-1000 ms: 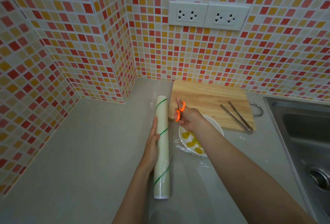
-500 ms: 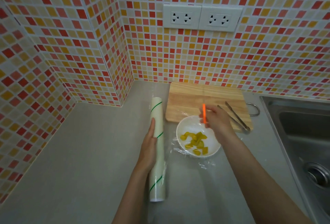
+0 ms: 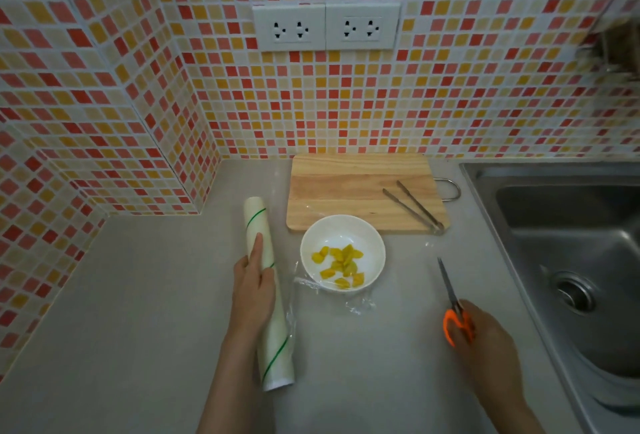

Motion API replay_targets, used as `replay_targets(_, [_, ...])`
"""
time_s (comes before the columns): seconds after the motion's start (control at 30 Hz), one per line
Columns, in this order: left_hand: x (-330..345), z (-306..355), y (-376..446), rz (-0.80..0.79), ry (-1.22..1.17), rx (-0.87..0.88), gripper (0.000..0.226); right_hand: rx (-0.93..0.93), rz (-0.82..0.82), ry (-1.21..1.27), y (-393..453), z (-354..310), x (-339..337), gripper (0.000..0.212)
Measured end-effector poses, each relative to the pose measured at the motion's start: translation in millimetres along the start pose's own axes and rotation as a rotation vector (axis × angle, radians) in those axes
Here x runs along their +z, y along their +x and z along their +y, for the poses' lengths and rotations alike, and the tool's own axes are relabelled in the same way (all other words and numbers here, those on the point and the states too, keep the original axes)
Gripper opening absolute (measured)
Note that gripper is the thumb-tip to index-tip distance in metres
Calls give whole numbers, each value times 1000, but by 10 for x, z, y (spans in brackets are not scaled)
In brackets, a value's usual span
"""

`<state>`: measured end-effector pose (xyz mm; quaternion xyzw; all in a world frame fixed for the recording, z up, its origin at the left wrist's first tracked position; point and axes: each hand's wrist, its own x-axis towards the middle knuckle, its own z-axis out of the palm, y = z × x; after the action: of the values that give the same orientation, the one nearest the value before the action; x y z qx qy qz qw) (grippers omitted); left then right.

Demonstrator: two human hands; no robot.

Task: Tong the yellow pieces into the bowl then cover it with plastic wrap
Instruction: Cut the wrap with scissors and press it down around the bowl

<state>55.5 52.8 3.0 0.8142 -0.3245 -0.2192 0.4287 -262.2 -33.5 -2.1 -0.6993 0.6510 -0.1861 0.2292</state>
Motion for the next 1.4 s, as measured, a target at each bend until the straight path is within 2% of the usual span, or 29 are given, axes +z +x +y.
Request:
replay_targets(0.17, [-75,-41,21,-20,-18,7,59,-27,-4,-87,-1,-130,-29,27])
replay_targets(0.27, [-111,-68,22,-20,-122,3,57,-44,-41,-133,5,-149,-42,24])
replay_targets(0.33, [-119,-83,8,-8,-200,-13,57,-43,-54,-41,1,-192,-76,20])
replay_targets(0.4, [-120,-100,-6,3,-264,-29,59,6,-74,244,-12,-353,-146,14])
replay_targets(0.47, [-125,-116,-6,11,-309,-35,60,97,-243,613,-64,-622,-190,16])
replay_targets(0.53, [-136,-125,0,15,-331,-25,61,140,-544,798,-208,-900,-166,18])
replay_targets(0.63, [-162,-122,14,18,-364,-10,64,153,-981,783,-497,-1262,-53,32])
replay_targets(0.73, [-186,-127,23,24,-377,-1,65,117,-1148,729,-650,-1483,123,42])
replay_targets(0.87, [-189,-155,10,25,-387,3,64,125,-1048,748,-620,-1700,307,29])
replay_targets(1.0, [-208,-170,-1,46,-400,-13,66,115,-953,741,-551,-1853,419,29])
replay_targets(1.17, [-259,-202,-15,56,-363,-20,64,116,-900,765,-495,-1938,496,27])
replay_targets(1.27, [-288,-220,-50,26,-282,-14,62,58,-876,804,-458,-1866,440,18])
replay_targets(1.33, [-286,-217,-72,-8,-169,26,60,25,-754,848,-378,-1720,349,7])
replay_targets(1.4, [-254,-204,-95,-44,-51,50,60,17,-525,832,-238,-1463,236,7])
